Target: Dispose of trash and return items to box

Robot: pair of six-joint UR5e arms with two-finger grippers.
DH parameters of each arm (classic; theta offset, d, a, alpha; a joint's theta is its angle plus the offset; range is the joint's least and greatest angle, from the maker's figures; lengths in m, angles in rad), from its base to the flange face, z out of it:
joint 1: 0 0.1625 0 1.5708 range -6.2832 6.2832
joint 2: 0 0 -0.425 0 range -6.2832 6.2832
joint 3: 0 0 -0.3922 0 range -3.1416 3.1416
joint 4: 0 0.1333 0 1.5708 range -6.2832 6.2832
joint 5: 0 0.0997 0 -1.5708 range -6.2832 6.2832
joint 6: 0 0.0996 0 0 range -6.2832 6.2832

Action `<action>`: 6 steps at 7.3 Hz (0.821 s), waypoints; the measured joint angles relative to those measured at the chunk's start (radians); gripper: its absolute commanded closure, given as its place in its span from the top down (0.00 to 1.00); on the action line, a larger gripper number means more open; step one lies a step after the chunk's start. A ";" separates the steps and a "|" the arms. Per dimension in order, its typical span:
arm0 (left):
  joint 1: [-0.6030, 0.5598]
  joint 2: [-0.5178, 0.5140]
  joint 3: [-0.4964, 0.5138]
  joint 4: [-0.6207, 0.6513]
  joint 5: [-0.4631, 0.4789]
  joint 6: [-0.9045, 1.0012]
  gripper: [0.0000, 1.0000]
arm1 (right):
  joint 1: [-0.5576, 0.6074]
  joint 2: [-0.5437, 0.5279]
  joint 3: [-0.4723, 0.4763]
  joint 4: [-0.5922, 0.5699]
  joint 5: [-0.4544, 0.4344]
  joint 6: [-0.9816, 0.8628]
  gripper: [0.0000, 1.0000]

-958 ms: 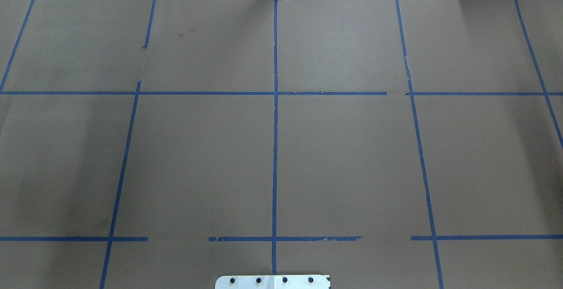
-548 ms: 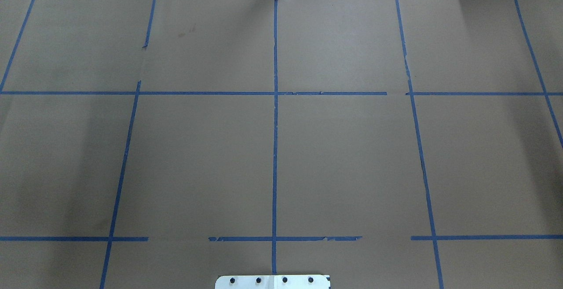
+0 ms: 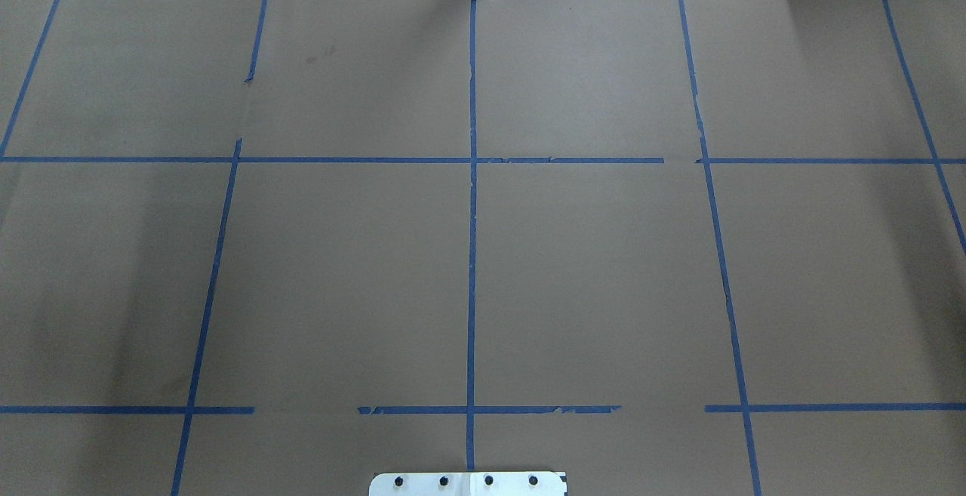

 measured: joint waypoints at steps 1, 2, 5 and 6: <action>0.000 0.000 0.001 -0.009 0.000 -0.004 1.00 | 0.000 0.002 0.001 0.000 0.000 0.000 1.00; 0.000 -0.001 0.000 -0.012 0.000 -0.009 1.00 | 0.000 0.003 0.001 0.000 0.000 0.000 1.00; 0.000 -0.001 0.000 -0.013 0.000 -0.012 1.00 | 0.000 0.005 0.001 -0.001 0.000 -0.001 1.00; 0.000 -0.001 -0.001 -0.013 0.000 -0.012 1.00 | 0.000 0.005 0.001 -0.001 0.000 0.000 1.00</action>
